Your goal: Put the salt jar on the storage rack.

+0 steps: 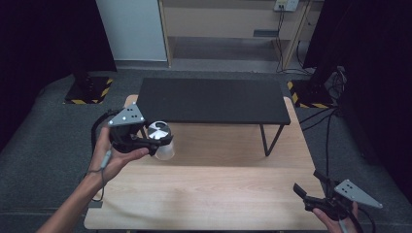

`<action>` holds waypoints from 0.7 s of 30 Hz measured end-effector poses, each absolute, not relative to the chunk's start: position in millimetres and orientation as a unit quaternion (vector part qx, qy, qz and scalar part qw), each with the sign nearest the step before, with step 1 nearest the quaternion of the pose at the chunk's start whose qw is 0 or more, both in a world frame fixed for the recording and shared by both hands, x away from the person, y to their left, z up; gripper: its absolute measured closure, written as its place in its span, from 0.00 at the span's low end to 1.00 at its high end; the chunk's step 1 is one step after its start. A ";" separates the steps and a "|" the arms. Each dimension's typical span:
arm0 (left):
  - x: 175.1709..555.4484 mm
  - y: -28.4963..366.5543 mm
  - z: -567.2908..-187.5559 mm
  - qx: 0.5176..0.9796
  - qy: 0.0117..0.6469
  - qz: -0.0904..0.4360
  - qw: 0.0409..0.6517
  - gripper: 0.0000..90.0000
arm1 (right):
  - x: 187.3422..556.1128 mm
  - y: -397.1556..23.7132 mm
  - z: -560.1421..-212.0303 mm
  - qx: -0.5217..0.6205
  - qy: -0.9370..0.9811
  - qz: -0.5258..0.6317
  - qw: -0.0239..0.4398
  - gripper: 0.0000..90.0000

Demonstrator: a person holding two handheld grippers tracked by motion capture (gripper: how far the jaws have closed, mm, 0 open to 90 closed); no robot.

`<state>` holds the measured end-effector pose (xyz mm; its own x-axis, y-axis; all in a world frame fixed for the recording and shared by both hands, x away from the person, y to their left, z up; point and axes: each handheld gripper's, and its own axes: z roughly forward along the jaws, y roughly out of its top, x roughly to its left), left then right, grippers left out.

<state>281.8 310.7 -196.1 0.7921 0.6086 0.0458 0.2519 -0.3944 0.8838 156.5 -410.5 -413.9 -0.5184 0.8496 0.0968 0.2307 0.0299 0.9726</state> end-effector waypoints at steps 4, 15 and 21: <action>287.7 307.9 -181.5 0.813 0.267 0.190 0.481 0.38 | 156.9 -410.6 -414.0 0.406 0.665 0.564 0.273 0.05; 329.6 288.5 -162.8 0.788 0.308 0.227 0.481 0.38 | 157.2 -411.4 -414.2 0.407 0.666 0.563 0.272 0.05; 367.5 275.4 -165.2 0.785 0.322 0.240 0.472 0.38 | 157.8 -412.1 -415.0 0.408 0.666 0.563 0.270 0.05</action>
